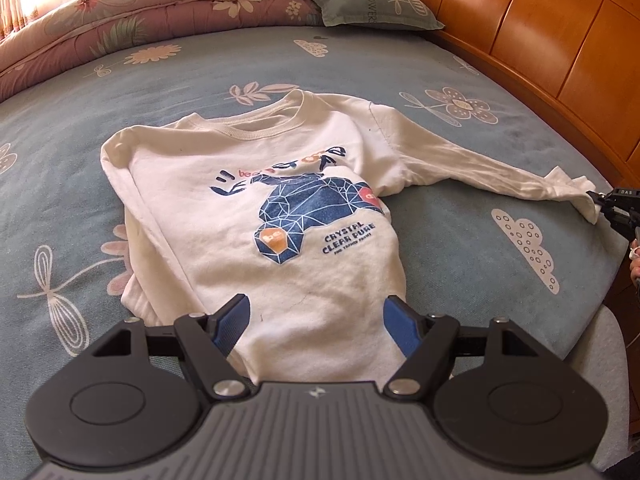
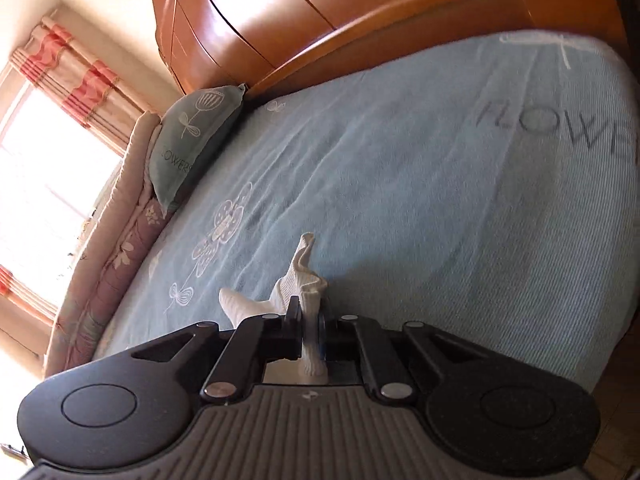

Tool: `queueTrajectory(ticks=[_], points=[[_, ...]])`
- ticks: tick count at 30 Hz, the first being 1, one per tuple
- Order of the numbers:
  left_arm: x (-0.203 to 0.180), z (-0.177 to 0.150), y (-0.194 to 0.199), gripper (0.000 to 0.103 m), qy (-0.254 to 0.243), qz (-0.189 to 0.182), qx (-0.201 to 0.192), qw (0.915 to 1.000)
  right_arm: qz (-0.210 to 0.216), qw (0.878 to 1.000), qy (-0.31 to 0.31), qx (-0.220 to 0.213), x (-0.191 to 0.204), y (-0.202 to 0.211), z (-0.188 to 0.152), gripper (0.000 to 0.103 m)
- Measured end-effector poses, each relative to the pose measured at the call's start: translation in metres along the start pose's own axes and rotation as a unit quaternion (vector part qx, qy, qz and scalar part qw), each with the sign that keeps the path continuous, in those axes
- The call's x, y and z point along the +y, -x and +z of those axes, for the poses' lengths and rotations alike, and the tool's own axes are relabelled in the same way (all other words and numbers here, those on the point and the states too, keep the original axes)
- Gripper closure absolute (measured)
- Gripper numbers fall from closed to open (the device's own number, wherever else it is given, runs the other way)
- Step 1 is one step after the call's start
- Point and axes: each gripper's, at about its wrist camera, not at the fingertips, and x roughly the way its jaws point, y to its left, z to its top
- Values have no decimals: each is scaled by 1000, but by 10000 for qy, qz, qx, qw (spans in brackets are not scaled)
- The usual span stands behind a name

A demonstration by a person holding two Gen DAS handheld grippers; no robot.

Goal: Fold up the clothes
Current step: 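Pull the held sleeve straight out from the body with the right gripper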

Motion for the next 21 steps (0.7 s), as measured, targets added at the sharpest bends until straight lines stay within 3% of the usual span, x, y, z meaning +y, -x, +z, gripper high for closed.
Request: queueTrajectory(ticks=[8, 14, 19, 21], points=[[-5, 4, -1, 29, -46, -18, -51, 10000, -480, 9907, 1163, -522, 28, 28, 75, 94], [-3, 3, 0, 29, -10, -23, -86, 10000, -209, 9804, 1548, -1202, 55, 48, 94, 94], [3, 0, 1, 29, 28, -7, -54, 10000, -1017, 9844, 1316, -566, 22, 20, 75, 91], [6, -1, 2, 29, 33, 26, -53, 10000, -1480, 9791, 1346, -375, 14, 11, 64, 86]])
